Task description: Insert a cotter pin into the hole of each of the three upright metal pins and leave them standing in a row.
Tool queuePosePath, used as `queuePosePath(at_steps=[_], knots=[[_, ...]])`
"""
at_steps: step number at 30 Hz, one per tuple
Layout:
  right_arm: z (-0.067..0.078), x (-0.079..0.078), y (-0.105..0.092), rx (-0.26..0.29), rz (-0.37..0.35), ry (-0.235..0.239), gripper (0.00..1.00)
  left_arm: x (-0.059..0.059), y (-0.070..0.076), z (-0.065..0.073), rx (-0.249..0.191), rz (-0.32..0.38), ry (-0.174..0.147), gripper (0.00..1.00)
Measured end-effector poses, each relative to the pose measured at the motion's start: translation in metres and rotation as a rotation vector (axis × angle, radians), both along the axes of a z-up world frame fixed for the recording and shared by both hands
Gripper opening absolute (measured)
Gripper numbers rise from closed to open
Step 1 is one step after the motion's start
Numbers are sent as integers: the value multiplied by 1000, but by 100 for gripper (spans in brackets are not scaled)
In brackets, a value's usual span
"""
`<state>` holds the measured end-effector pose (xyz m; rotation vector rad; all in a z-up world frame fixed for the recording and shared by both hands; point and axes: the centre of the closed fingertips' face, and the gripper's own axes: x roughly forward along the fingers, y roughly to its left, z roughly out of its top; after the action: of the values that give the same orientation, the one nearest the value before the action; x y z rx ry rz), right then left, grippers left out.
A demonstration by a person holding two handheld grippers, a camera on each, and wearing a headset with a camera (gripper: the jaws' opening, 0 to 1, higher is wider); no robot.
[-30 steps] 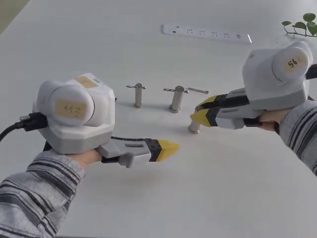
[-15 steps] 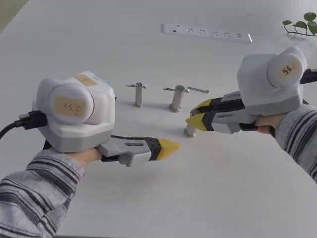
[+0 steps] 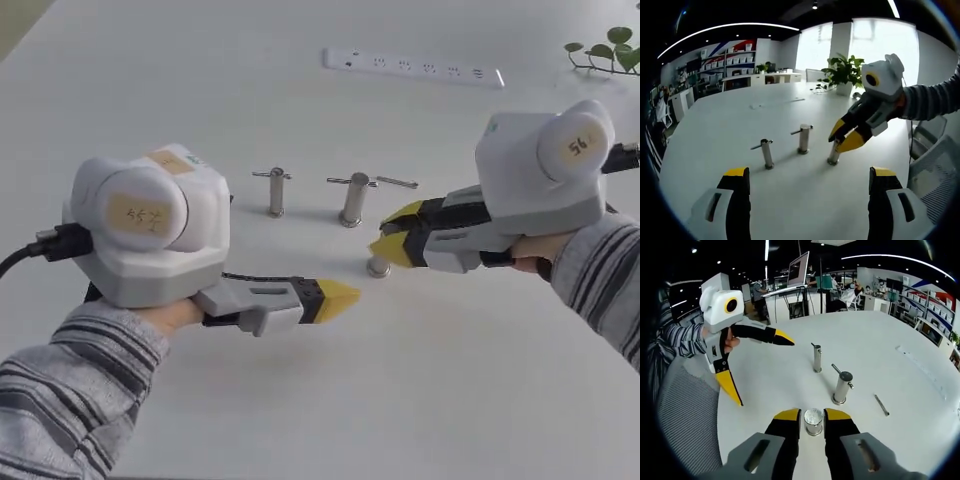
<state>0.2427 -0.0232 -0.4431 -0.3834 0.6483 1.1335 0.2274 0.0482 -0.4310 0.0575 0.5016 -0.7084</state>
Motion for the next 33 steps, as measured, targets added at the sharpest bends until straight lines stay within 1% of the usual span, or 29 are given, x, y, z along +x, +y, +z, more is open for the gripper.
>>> queuePosePath(at_steps=[4, 6, 11, 15, 17, 18, 20, 21, 22, 24, 28, 33], knots=[[3, -2, 0, -16, 21, -10, 21, 0, 1, 0, 0, 4, 1, 99], [8, -2, -2, -12, 24, -10, 21, 1, 2, 1, 0, 9, 0, 99], [18, 3, -9, 6, 1, -5, 22, 2, 3, 1, 1, 14, -3, 99], [24, 8, -18, -4, -17, -14, 22, 2, 3, 1, 3, 14, -7, 99], [27, 13, -22, 0, -32, -12, 22, 2, 3, 1, 2, 16, -7, 99], [27, 16, -25, -8, -43, -13, 22, 2, 3, 1, -2, 18, -4, 99], [27, 22, -30, -25, -50, -19, 22, 3, 4, 2, 0, 21, -10, 99], [27, 25, -33, -33, -57, -21, 21, 3, 4, 3, -5, 26, -16, 99], [27, 28, -35, -38, -63, -22, 21, 5, 4, 6, -24, 36, -21, 99], [26, 34, -38, -45, -72, -20, 21, 5, 5, 6, -28, 41, -17, 99], [20, 46, -46, -83, -83, -22, 20, 5, 9, 5, -16, 49, -17, 99], [7, 64, -55, -133, -97, -4, 18, 5, 9, 5, -14, 50, -13, 99]])
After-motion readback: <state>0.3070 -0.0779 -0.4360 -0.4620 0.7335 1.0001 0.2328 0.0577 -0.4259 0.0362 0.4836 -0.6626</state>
